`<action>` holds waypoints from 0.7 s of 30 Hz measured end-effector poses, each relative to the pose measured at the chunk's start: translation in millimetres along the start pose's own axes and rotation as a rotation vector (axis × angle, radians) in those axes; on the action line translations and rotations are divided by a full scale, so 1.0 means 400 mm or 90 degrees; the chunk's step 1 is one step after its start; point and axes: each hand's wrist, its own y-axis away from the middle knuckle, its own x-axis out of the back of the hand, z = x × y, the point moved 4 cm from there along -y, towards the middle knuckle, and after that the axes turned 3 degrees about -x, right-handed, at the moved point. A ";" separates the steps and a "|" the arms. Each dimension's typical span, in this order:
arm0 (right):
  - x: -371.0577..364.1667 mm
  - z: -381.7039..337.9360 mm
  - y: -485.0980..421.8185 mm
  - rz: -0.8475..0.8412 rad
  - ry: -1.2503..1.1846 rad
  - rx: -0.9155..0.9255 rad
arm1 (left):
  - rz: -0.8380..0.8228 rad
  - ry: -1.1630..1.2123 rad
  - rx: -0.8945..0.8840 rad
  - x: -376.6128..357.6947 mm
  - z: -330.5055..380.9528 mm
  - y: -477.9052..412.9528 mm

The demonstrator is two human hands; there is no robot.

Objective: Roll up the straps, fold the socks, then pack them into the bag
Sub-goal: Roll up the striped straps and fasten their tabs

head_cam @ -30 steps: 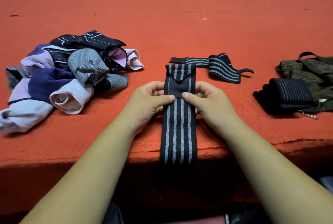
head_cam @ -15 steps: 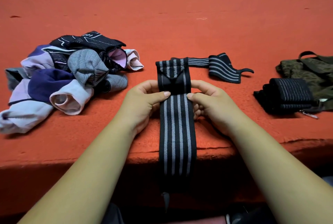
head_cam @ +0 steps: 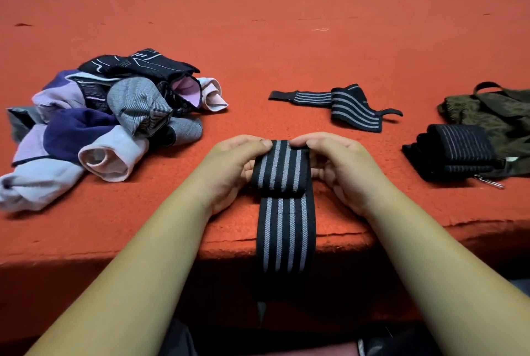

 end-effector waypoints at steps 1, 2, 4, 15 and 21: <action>0.001 -0.001 0.000 -0.001 -0.005 -0.002 | -0.014 -0.012 -0.002 -0.002 -0.002 0.002; 0.001 0.000 -0.001 -0.005 -0.010 -0.007 | -0.020 -0.010 -0.007 -0.002 -0.003 0.003; 0.002 0.001 -0.001 -0.029 0.019 -0.007 | -0.012 0.009 -0.020 0.003 -0.002 0.002; -0.007 -0.006 0.016 -0.093 0.228 -0.028 | 0.021 0.107 -0.086 0.006 0.025 0.012; 0.006 0.001 0.009 0.020 0.133 -0.004 | -0.046 -0.012 -0.024 -0.010 0.003 0.017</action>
